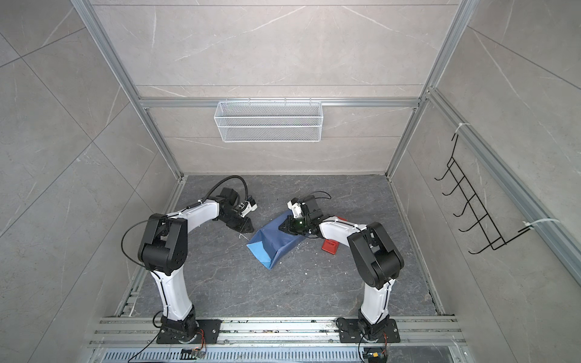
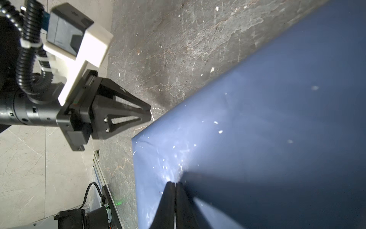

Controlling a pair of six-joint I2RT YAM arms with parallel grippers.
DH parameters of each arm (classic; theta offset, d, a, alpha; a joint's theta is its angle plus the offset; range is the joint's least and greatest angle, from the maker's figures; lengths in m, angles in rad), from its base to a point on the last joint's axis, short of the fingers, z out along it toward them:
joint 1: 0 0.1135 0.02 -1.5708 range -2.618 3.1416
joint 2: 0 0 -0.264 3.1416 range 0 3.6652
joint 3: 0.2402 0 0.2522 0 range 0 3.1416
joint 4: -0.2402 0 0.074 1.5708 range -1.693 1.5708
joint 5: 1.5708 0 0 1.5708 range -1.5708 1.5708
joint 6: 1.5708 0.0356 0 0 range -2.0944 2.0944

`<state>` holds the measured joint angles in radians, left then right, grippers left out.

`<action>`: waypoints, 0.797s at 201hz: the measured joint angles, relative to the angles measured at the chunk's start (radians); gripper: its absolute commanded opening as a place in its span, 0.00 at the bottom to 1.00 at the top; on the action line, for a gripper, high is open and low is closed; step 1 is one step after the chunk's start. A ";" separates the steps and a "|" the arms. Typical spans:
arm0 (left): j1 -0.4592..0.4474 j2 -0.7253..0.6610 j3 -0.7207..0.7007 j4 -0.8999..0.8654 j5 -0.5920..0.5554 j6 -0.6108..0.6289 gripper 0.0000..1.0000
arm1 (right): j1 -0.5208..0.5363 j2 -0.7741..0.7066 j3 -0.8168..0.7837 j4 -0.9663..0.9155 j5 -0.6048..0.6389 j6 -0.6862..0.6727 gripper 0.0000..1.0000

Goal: Wrap a gift box in wrapping paper
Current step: Fold the wrapping paper for the gift box.

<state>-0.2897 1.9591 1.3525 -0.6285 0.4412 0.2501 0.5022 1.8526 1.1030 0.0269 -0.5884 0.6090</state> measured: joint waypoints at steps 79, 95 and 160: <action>-0.026 -0.028 -0.100 0.014 0.042 -0.042 0.27 | 0.003 -0.023 -0.031 0.013 0.002 0.000 0.09; -0.025 -0.065 -0.135 0.029 0.060 -0.058 0.27 | 0.004 -0.023 -0.032 0.011 0.003 0.000 0.09; -0.026 -0.068 -0.146 0.098 0.163 -0.174 0.27 | 0.004 -0.023 -0.031 0.012 0.002 0.001 0.10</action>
<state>-0.3157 1.8908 1.2068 -0.5304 0.6037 0.0757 0.5060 1.8297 1.0718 0.0391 -0.5869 0.6098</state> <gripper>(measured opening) 0.269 0.094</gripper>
